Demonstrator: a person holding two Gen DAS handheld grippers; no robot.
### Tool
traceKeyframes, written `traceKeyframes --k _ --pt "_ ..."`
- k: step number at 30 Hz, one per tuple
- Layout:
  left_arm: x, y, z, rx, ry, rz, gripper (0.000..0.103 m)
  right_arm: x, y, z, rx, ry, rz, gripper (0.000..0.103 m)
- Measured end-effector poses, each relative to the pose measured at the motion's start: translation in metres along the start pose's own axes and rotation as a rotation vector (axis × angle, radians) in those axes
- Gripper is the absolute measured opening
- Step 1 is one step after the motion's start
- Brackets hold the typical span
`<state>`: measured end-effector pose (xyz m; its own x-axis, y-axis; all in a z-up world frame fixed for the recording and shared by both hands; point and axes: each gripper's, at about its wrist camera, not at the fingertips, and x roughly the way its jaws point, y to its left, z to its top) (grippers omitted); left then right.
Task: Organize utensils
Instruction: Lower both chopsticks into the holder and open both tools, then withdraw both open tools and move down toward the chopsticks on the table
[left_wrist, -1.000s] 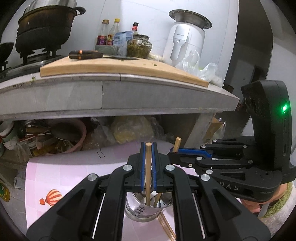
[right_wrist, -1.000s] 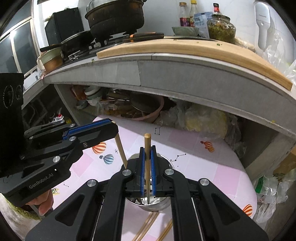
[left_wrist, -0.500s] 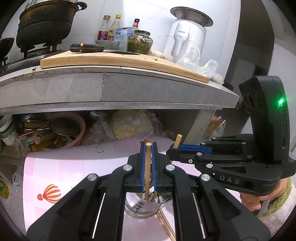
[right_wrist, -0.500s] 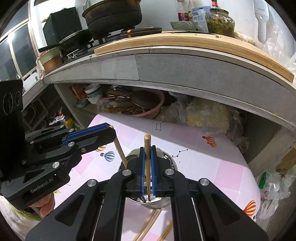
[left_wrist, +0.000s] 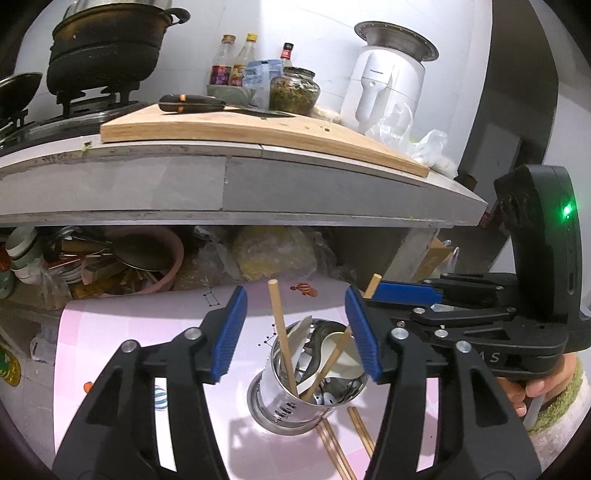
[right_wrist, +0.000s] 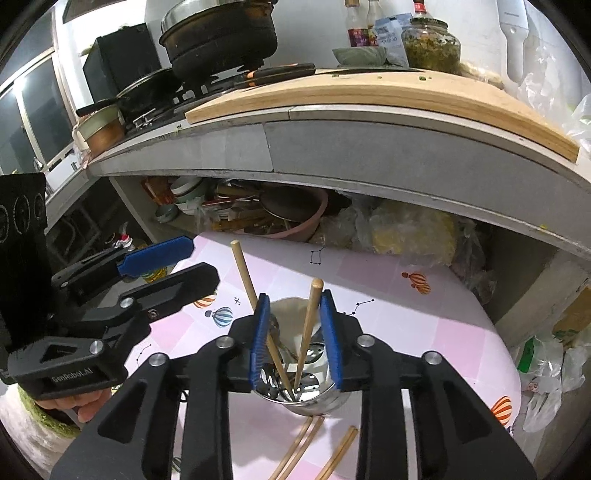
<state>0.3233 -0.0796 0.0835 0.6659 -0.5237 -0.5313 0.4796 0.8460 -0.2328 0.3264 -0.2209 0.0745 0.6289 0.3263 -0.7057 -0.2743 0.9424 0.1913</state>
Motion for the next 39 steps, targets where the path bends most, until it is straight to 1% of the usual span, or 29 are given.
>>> traceKeyframes --k 4,6,11,13,16,18,21,24,26,28,29,32,34,36,38,39 --pt "-0.012 0.001 0.001 -0.013 -0.012 0.007 0.058 -0.009 -0.001 0.002 0.0 -0.018 -0.02 0.034" --pt "-0.021 0.001 0.001 -0.018 -0.023 0.007 0.061 -0.017 -0.002 0.002 0.002 -0.035 -0.032 0.038" --pt "-0.045 0.001 -0.002 -0.024 -0.048 0.007 0.064 -0.044 -0.007 0.003 0.022 -0.085 -0.05 0.039" --pt "-0.061 0.0 -0.008 -0.025 -0.057 0.012 0.065 -0.063 -0.009 0.0 0.034 -0.116 -0.054 0.039" --pt "-0.081 0.0 -0.019 -0.019 -0.072 0.016 0.069 -0.098 -0.008 -0.013 0.038 -0.176 -0.06 0.04" --pt "-0.097 0.001 -0.032 -0.012 -0.08 0.03 0.07 -0.123 -0.009 -0.028 0.041 -0.216 -0.073 0.045" --pt "-0.118 0.004 -0.056 -0.015 -0.082 0.034 0.073 -0.149 -0.014 -0.057 0.063 -0.241 -0.092 0.048" --pt "-0.122 0.005 -0.082 -0.019 -0.034 0.04 0.074 -0.151 -0.022 -0.094 0.111 -0.192 -0.079 0.048" --pt "-0.117 0.003 -0.106 -0.011 0.019 0.059 0.074 -0.138 -0.026 -0.119 0.142 -0.132 -0.074 0.048" --pt "-0.109 0.0 -0.127 -0.006 0.061 0.076 0.074 -0.116 -0.03 -0.15 0.182 -0.063 -0.068 0.048" --pt "-0.102 -0.003 -0.139 -0.002 0.085 0.069 0.074 -0.099 -0.034 -0.166 0.215 -0.009 -0.057 0.048" --pt "-0.08 -0.014 -0.17 0.005 0.144 0.056 0.074 -0.059 -0.042 -0.198 0.288 0.078 -0.033 0.048" --pt "-0.065 -0.018 -0.184 0.008 0.158 0.031 0.073 -0.036 -0.046 -0.211 0.31 0.125 -0.044 0.041" --pt "-0.047 -0.025 -0.197 0.007 0.18 0.016 0.059 -0.017 -0.05 -0.217 0.324 0.161 -0.046 0.035" --pt "-0.033 -0.03 -0.207 0.011 0.195 0.016 0.054 -0.002 -0.053 -0.218 0.335 0.184 -0.053 0.031" --pt "-0.025 -0.035 -0.21 0.011 0.199 0.001 0.053 0.005 -0.055 -0.218 0.326 0.195 -0.064 0.03"
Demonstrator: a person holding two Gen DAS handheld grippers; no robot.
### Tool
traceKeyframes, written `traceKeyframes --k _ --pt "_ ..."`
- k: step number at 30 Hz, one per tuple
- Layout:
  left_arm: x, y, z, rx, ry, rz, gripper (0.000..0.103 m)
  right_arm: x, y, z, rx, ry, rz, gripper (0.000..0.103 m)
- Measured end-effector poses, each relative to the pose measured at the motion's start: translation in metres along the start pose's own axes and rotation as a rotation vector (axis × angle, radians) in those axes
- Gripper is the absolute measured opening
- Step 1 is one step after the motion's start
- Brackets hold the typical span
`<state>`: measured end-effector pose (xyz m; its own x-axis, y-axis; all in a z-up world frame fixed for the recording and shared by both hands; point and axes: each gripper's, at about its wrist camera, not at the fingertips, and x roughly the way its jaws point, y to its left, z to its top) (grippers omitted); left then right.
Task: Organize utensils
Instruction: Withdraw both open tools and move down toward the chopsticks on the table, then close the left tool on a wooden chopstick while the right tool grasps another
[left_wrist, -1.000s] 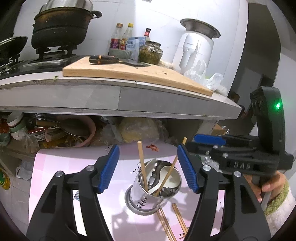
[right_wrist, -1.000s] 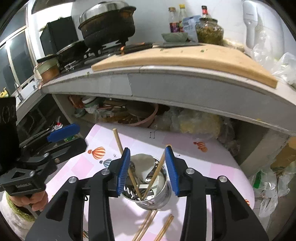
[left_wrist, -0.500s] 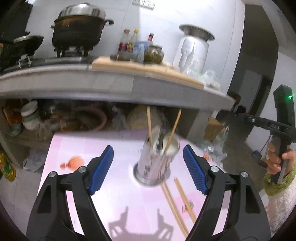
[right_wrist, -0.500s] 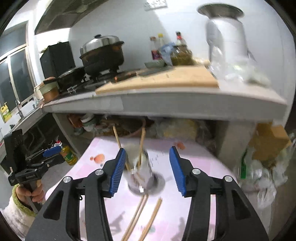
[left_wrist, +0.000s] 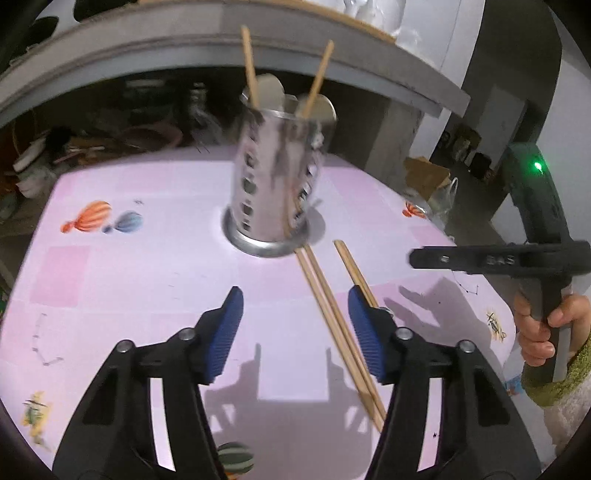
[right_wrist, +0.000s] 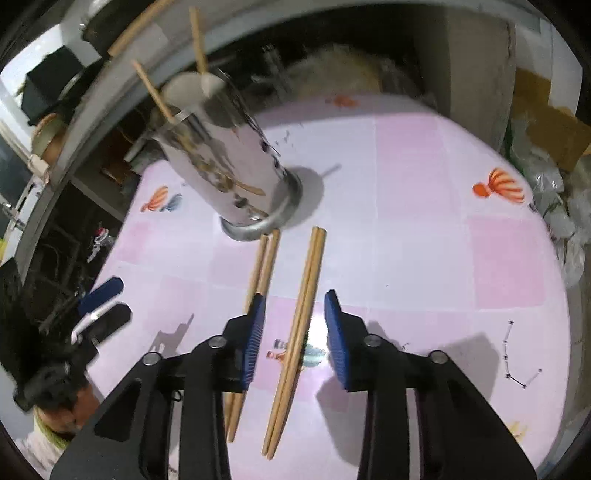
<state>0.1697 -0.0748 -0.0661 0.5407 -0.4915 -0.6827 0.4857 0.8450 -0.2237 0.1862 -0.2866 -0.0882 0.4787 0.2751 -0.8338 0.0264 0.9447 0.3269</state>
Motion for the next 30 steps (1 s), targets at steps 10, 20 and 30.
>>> traceKeyframes --k 10,20,30 --pt "0.076 -0.009 0.003 -0.016 0.133 -0.026 0.036 0.047 -0.004 0.008 -0.022 0.072 -0.029 0.025" --pt "0.115 -0.011 0.013 0.018 0.2 0.007 0.025 0.066 -0.007 0.018 -0.039 0.094 -0.047 0.021" --pt "0.135 -0.012 0.02 0.018 0.223 0.013 0.024 0.076 -0.007 0.024 -0.05 0.11 -0.054 0.018"
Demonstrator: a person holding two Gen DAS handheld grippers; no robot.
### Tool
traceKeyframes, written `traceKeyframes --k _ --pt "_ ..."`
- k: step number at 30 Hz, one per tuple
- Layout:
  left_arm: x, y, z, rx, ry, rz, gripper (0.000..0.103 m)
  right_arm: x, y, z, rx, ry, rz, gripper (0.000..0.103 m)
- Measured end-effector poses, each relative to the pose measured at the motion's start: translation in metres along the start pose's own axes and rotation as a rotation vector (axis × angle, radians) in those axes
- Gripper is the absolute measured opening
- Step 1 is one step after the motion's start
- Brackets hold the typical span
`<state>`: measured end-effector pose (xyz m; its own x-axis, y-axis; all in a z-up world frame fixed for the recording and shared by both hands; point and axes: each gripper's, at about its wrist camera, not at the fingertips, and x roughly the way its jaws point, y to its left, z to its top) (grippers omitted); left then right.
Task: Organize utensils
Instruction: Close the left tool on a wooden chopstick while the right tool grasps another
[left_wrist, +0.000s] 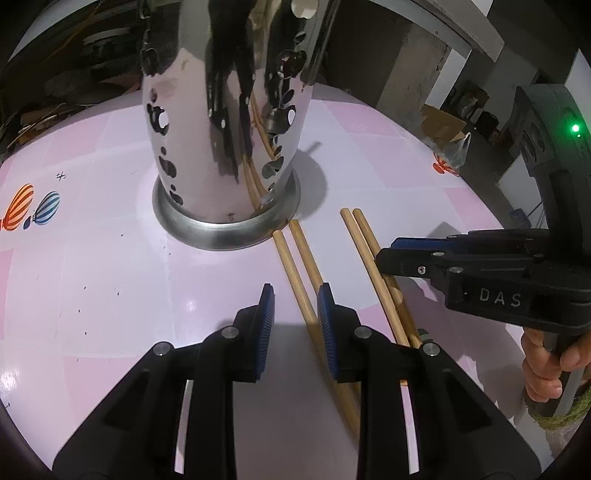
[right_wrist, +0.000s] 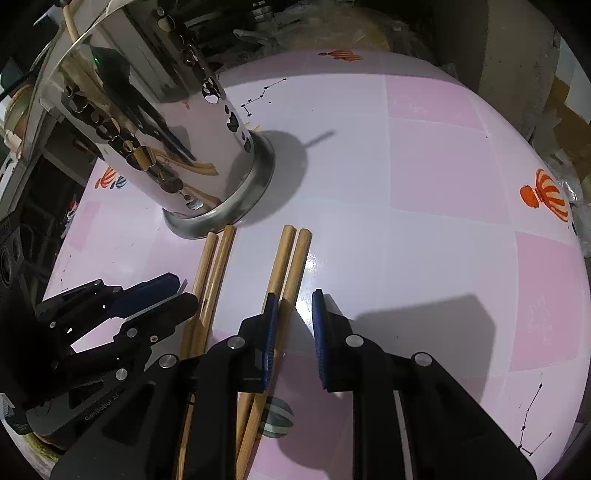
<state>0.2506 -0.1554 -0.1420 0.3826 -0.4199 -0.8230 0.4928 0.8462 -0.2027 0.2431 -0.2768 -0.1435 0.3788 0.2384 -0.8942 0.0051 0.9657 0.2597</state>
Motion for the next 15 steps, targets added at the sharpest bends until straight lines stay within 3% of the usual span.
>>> traceKeyframes --k 10,15 --pt "0.004 -0.01 0.001 0.02 0.007 0.031 0.023 0.003 0.003 0.007 -0.035 0.009 -0.049 0.011" --pt "0.006 -0.012 0.002 0.017 0.024 0.047 0.009 0.002 0.001 0.007 -0.041 0.027 -0.045 0.011"
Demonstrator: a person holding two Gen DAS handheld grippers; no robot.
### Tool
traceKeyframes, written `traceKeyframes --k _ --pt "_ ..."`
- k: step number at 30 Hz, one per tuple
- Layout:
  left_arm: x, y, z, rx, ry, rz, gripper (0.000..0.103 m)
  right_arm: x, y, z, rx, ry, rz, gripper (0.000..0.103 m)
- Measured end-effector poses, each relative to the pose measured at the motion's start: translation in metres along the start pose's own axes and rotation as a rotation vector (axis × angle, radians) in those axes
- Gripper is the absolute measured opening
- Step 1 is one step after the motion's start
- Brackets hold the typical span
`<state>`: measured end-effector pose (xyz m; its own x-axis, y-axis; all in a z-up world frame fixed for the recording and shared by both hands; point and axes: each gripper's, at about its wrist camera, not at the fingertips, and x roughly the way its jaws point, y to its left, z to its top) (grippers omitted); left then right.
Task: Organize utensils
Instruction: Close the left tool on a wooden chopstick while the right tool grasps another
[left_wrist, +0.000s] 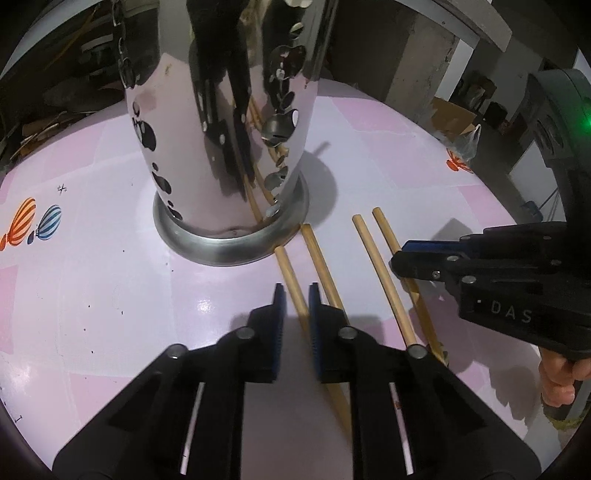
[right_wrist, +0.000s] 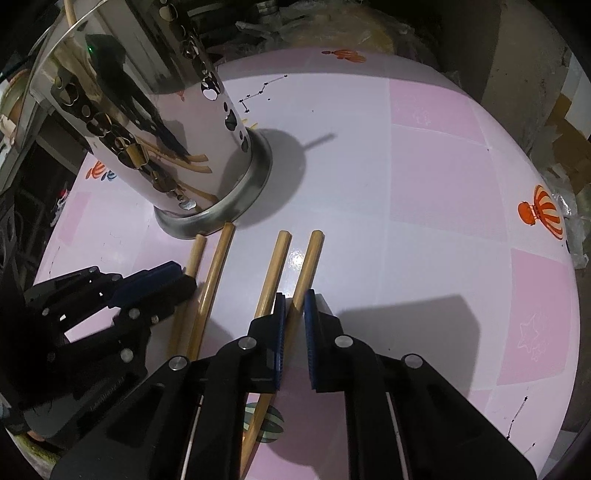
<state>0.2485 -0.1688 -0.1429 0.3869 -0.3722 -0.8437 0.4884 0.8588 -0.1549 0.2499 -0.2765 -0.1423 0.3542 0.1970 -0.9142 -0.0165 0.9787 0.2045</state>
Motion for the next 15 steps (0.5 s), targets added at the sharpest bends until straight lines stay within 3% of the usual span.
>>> traceKeyframes --k 15 --pt "0.008 0.002 0.023 -0.006 0.028 0.024 0.009 0.002 -0.008 0.013 0.003 0.008 -0.01 0.012"
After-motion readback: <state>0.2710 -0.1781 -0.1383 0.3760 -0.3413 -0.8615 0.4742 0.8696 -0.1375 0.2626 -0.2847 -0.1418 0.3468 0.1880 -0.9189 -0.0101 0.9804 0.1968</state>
